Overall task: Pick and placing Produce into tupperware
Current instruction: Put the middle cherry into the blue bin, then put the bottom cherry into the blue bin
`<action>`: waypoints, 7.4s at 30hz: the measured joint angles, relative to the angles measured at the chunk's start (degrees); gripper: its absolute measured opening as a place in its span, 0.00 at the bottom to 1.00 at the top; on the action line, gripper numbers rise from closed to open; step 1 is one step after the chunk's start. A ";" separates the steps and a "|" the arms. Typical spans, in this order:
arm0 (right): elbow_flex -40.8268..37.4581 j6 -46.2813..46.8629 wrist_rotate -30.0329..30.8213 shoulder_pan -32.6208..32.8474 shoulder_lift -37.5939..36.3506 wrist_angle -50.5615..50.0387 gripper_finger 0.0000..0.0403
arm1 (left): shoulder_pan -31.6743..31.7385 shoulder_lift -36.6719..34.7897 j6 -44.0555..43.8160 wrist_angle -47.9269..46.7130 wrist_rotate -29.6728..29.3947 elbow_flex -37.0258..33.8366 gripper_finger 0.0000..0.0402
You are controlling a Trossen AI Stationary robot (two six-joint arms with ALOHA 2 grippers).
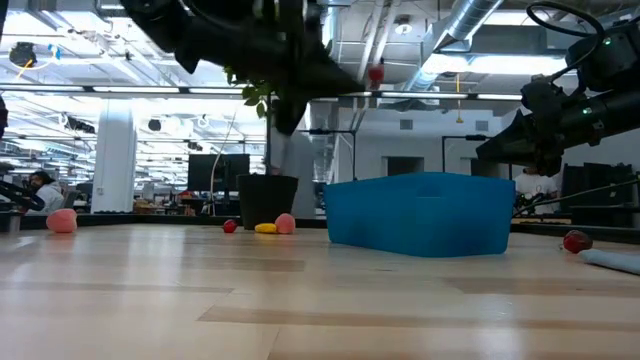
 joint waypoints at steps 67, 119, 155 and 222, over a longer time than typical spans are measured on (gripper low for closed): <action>0.00 0.00 0.01 0.00 0.00 -3.04 0.30 | -1.98 -28.29 19.62 -18.97 0.12 1.14 0.27; 10.76 4.11 -10.65 12.50 4.93 2.72 0.30 | -10.60 -74.72 22.47 -12.53 -11.23 -41.29 0.27; 42.12 11.76 -3.10 40.97 44.18 -56.11 0.41 | -6.38 -87.51 23.79 -14.21 -14.36 -48.87 0.27; 42.03 12.59 -1.46 39.16 66.82 -51.37 0.35 | -6.40 -87.51 20.73 -15.74 -12.93 -48.96 0.27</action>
